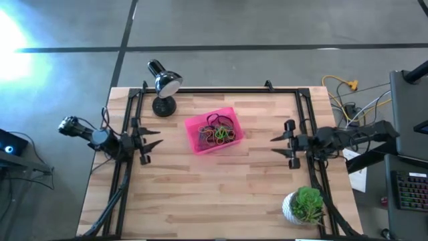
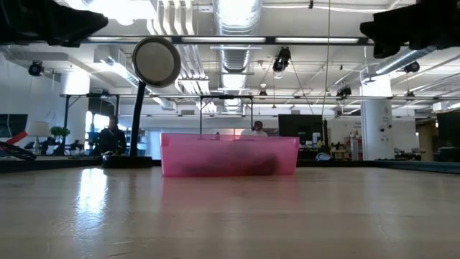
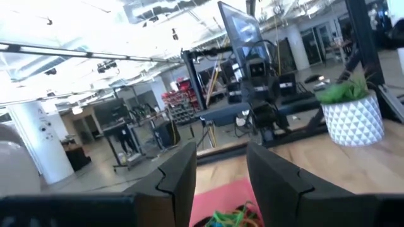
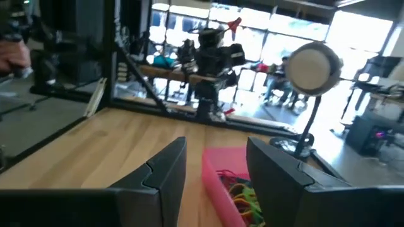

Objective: Pick and place rubber bands into bin
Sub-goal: Return to Home Position

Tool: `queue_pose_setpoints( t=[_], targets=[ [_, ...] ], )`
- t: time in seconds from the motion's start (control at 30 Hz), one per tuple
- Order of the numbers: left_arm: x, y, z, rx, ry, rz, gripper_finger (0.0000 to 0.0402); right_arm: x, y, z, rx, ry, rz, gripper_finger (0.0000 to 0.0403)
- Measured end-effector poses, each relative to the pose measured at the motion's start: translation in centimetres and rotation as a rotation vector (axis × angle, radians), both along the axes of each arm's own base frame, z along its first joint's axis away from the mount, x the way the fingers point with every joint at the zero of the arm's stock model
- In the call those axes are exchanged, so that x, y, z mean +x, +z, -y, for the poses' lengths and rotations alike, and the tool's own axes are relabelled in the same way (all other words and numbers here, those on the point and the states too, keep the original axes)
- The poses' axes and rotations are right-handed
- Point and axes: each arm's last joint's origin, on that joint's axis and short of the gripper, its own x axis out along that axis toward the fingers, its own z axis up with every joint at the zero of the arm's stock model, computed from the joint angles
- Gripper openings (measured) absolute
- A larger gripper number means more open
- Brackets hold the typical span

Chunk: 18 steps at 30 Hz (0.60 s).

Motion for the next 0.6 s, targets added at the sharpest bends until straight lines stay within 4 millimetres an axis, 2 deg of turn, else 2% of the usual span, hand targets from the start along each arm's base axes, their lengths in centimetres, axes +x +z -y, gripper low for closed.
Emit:
queue_pose_setpoints(
  t=[0.17, 0.3, 0.6],
  targets=[
    [-1.0, -0.4, -0.4, -0.005, -0.001, -0.010, 0.0125, -0.9, -1.1, 0.6, 0.004, -0.053, 0.051, 0.0149],
    [-0.8, -0.4, -0.4, 0.006, -0.005, -0.041, 0.0125, -1.4, -1.8, 1.0, 0.007, -0.076, 0.088, 0.0144],
    [-0.9, -0.2, -0.2, 0.058, -0.058, -0.034, 0.0125, -2.2, -2.2, 1.4, -0.010, -0.006, 0.133, 0.0145]
  ],
)
